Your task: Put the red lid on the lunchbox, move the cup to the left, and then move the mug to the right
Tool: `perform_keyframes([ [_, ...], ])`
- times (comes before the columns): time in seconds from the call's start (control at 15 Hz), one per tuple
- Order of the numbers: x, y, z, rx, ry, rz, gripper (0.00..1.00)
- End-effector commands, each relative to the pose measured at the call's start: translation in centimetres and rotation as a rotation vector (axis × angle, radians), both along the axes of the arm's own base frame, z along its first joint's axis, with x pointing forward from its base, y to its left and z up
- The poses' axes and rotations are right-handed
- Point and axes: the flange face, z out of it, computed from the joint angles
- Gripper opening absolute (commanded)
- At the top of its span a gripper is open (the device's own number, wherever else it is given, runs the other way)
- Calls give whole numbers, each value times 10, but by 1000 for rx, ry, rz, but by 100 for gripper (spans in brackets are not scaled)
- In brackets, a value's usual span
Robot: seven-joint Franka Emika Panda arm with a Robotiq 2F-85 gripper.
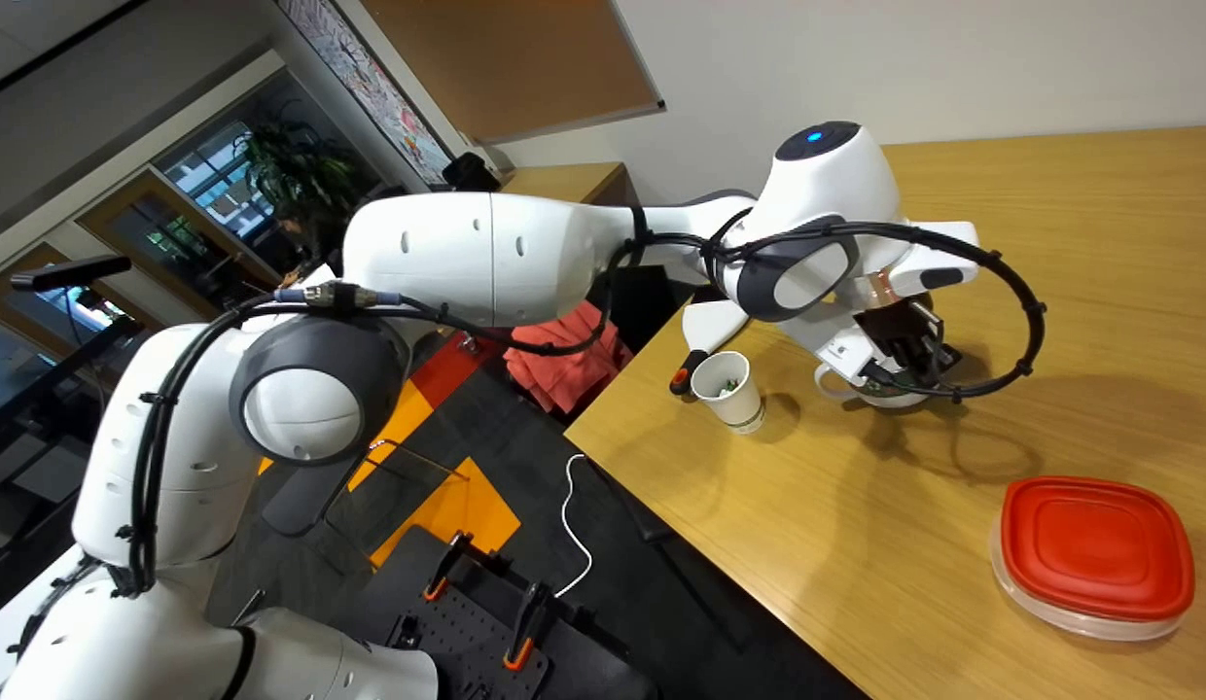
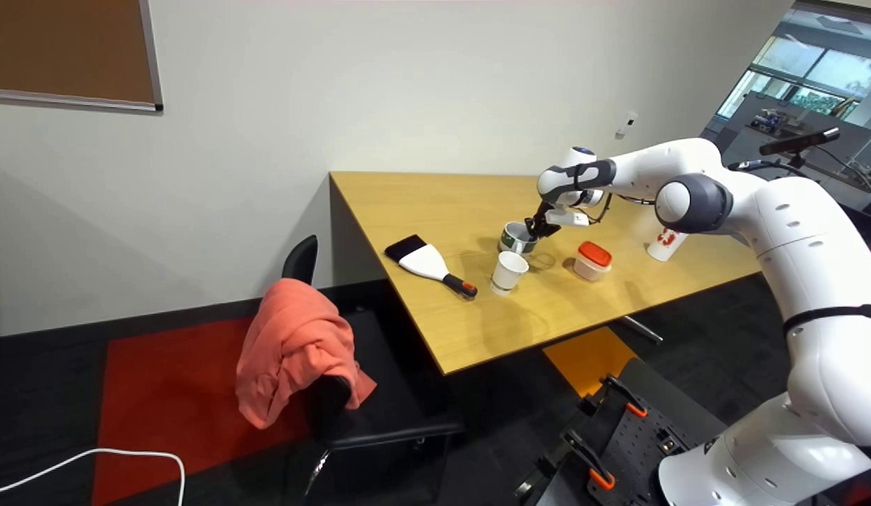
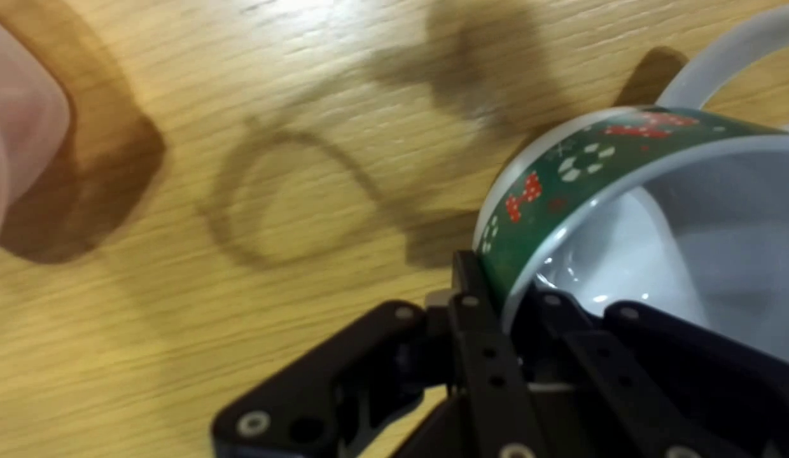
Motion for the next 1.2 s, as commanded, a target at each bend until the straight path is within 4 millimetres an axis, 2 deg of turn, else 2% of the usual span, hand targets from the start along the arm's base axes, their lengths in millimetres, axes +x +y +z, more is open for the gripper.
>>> perform_keyframes([
  [0.0, -19, -42, 27, 18, -13, -112, 6],
  [0.2, -37, -70, 30, 45, -34, -192, 6],
  [0.47, -48, -92, 25, 70, -70, -300, 6],
  [1.0, -36, -94, 7, 76, -115, -425, 4],
  [1.07, -36, -92, 8, 78, -120, -427, 35],
  [1.13, -34, -92, 10, 79, -127, -428, 36],
])
